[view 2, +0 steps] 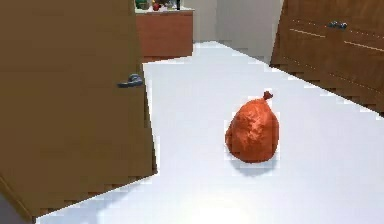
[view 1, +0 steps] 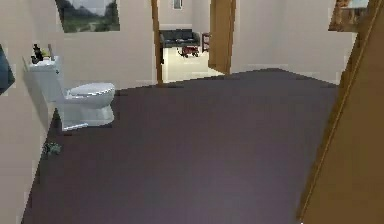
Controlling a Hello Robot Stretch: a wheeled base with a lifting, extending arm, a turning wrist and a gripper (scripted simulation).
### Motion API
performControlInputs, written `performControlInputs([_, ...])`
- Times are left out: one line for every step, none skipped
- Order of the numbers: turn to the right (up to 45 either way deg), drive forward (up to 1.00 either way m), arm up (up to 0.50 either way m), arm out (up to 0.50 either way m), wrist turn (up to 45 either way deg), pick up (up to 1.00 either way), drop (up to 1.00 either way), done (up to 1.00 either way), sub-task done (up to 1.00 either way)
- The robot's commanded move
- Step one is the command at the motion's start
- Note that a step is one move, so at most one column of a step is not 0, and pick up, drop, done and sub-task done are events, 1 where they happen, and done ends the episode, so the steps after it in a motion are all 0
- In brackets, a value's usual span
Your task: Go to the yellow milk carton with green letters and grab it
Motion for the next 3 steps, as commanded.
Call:
performControlInputs([0.0, 1.00, 0.00, 0.00, 0.0, 0.00, 0.00, 0.00, 0.00])
performControlInputs([0.0, 1.00, 0.00, 0.00, 0.0, 0.00, 0.00, 0.00, 0.00])
performControlInputs([0.0, 1.00, 0.00, 0.00, 0.0, 0.00, 0.00, 0.00, 0.00])
